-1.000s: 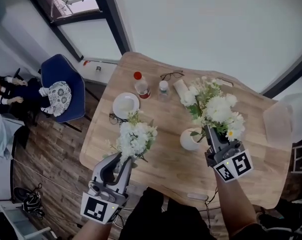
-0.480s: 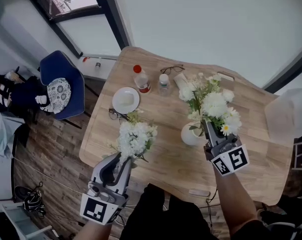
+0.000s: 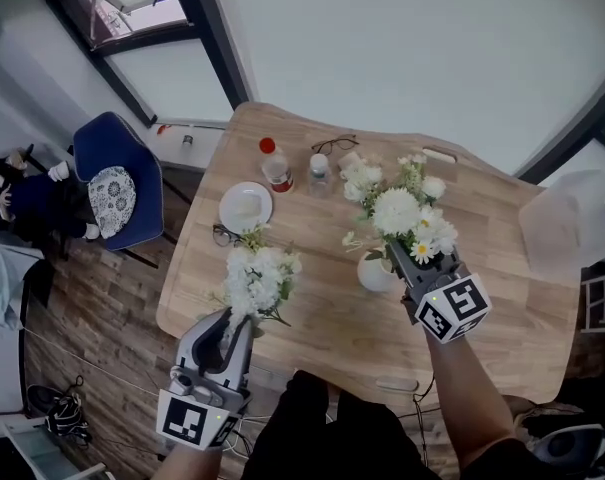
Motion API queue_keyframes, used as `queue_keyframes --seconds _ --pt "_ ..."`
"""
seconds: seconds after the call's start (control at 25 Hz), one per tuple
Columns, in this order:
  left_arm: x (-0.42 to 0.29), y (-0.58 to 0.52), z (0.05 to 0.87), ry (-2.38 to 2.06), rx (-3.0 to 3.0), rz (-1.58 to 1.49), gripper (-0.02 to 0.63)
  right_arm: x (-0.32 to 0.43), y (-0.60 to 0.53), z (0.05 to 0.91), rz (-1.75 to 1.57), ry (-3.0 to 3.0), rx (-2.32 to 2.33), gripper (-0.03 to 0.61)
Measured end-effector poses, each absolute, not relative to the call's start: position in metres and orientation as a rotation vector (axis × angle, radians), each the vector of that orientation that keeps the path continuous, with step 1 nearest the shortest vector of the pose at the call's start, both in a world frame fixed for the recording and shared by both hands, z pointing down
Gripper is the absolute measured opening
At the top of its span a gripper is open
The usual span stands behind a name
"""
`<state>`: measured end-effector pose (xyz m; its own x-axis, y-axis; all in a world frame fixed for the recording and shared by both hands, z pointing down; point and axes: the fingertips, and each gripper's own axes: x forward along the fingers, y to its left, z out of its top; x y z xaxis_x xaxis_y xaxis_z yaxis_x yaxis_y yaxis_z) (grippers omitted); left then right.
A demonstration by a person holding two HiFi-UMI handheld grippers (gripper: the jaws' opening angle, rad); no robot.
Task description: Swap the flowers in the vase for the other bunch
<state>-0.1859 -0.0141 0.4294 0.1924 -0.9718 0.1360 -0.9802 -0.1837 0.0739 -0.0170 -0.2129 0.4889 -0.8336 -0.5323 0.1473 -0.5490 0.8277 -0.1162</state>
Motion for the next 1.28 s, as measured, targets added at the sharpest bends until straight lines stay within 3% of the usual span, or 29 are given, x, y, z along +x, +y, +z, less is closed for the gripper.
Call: queue_keyframes --seconds 0.28,0.76,1.28 --pt "-0.185 -0.018 0.414 -1.912 2.379 0.051 0.078 -0.018 -0.204 0.486 0.331 -2.817 0.790 0.280" --pt "-0.175 -0.024 0.395 -1.863 2.430 -0.053 0.078 0.007 -0.192 0.512 0.308 -2.464 0.754 0.327" --pt "-0.168 -0.033 0.391 -1.846 2.470 -0.070 0.078 0.030 -0.182 0.465 0.341 -2.592 0.890 0.327"
